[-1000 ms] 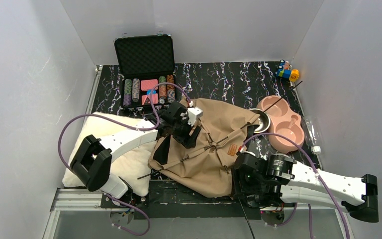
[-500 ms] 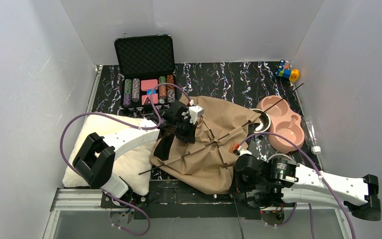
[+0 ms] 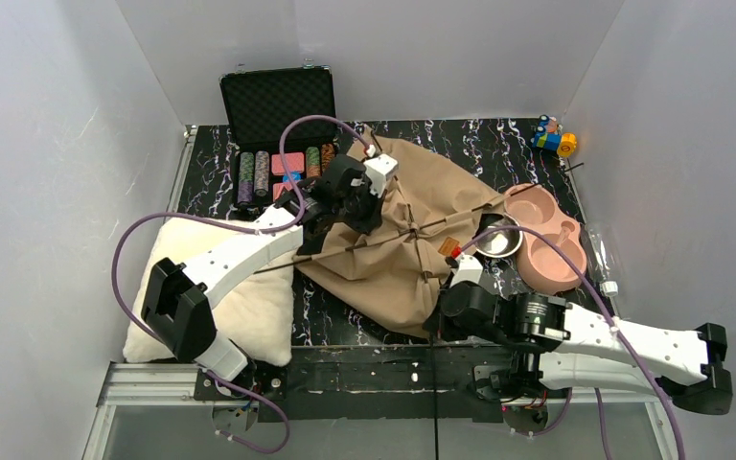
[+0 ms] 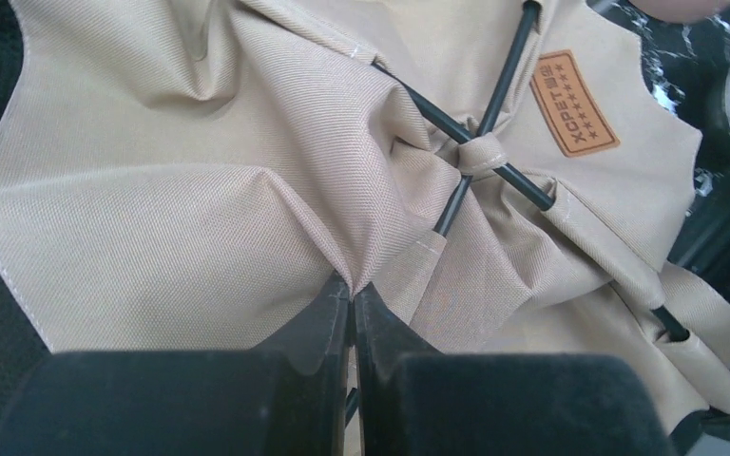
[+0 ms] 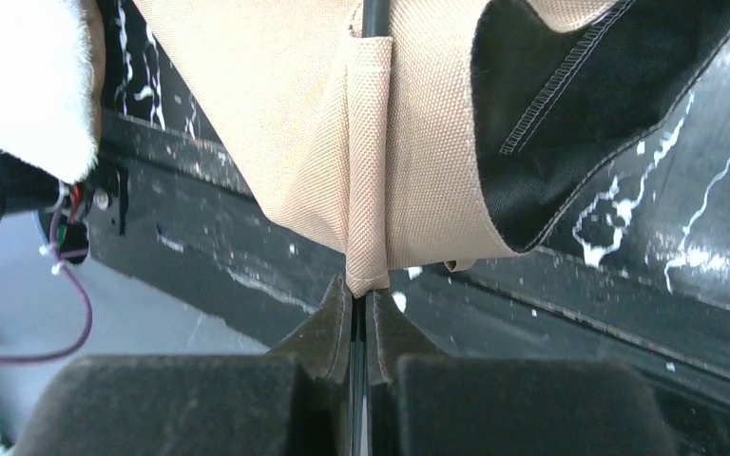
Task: Set up the pet tent
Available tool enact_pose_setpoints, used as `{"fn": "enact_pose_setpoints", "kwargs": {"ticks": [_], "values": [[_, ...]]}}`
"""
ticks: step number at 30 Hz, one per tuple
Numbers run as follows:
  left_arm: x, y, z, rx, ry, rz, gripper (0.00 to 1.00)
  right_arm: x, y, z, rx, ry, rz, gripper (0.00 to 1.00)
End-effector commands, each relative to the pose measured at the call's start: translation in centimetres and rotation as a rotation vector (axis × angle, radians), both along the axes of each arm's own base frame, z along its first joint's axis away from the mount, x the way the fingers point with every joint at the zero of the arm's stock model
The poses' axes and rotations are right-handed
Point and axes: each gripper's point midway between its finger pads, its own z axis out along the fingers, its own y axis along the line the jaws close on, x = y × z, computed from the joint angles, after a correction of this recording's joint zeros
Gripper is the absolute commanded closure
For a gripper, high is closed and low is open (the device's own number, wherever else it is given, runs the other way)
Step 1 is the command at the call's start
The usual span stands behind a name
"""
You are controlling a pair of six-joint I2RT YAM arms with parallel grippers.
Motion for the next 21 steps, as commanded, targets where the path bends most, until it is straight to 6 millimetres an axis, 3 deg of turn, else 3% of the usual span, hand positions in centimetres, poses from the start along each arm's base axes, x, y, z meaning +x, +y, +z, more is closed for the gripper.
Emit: {"fn": "enact_pose_setpoints", "kwargs": {"ticks": [1,2,3,7,9,10,13,17,21], "values": [[3.4,2.3,2.2,0.038,-0.087,0.08,1.0,4.6,3.6,5.3,0.142,-0.2,-0.13,0.99],[4.0,2.8,2.4,0.029,-0.085,0.096,1.0,5.1,4.0,5.6,0.147,-0.217,-0.147,0.99],[4.5,3.2,2.7,0.018,-0.077,0.111,0.92,5.6,4.4,5.8,0.148,-0.231,-0.163,0.99],[5.2,3.9,5.1,-0.028,-0.099,0.134,0.25,7.1,6.5,6.4,0.183,-0.272,-0.21,0.99],[5.0,4.3,7.0,-0.053,-0.134,0.146,0.07,7.9,7.4,6.4,0.178,-0.281,-0.225,0.99],[4.9,4.6,7.9,-0.064,-0.15,0.16,0.03,8.2,7.9,6.3,0.176,-0.283,-0.23,0.99],[4.4,6.7,10.0,-0.085,-0.198,0.257,0.02,9.1,9.2,5.7,0.16,-0.285,-0.234,0.99],[2.5,10.3,9.8,-0.118,-0.204,0.423,0.02,10.6,10.5,4.5,0.166,-0.26,-0.243,0.99],[-1.0,11.5,8.1,-0.191,-0.157,0.429,0.02,12.3,11.4,3.9,0.162,-0.26,-0.232,0.99]]}}
